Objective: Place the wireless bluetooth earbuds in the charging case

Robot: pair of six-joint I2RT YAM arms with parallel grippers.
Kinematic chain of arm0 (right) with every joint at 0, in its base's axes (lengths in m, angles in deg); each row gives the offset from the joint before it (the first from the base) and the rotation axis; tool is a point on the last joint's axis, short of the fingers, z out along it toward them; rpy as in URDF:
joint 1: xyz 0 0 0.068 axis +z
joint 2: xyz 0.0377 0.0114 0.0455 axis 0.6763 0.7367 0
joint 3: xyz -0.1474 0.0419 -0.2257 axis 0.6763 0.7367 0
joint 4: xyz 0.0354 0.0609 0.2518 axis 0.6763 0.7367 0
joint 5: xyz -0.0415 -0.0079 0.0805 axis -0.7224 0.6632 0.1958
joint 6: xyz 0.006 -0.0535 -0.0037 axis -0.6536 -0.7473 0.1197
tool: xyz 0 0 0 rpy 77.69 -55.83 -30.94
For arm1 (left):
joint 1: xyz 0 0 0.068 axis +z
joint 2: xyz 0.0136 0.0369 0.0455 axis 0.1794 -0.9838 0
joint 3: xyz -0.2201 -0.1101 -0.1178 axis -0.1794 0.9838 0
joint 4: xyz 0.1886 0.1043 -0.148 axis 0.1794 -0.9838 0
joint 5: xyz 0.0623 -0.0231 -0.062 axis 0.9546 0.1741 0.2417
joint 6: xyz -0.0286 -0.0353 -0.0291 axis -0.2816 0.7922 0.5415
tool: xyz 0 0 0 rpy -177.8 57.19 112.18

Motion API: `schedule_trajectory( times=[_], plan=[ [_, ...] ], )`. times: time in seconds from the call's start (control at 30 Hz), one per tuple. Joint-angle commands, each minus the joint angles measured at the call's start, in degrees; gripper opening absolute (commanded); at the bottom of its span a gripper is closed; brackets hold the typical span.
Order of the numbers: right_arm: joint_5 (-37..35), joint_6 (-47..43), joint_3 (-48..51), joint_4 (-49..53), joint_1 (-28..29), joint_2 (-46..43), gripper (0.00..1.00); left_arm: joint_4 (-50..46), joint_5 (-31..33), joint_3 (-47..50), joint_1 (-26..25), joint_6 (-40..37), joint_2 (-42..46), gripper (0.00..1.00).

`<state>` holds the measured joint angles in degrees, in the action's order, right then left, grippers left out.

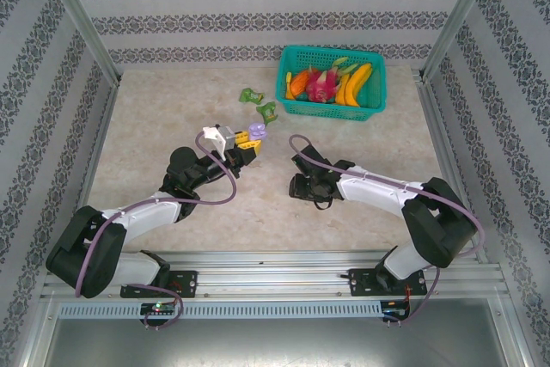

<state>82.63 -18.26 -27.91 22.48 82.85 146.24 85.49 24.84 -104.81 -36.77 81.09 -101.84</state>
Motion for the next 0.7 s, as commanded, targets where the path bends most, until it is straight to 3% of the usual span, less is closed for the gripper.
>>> schedule_trajectory(
  times=[0.0, 0.17, 0.43, 0.67],
  plan=[
    [-4.08, 9.50, -0.75, 2.49, 0.72, -0.60, 0.47, 3.39, -0.02, 0.73, 0.85, 0.32, -0.24, 0.00],
    [-3.16, 11.01, -2.00, 0.55, 2.77, 0.48, 0.48, 3.51, 0.00, 0.65, 0.86, 0.43, -0.23, 0.00],
    [-5.83, 2.34, -6.36, 0.28, 3.11, 2.96, 0.49, 3.69, -0.23, 0.68, 0.92, 0.63, -0.21, 0.00],
    [0.03, -3.09, -13.55, 1.80, 0.08, 12.11, 0.49, 3.86, 0.12, 0.77, 0.93, 0.92, 0.24, 0.00]
  ],
)
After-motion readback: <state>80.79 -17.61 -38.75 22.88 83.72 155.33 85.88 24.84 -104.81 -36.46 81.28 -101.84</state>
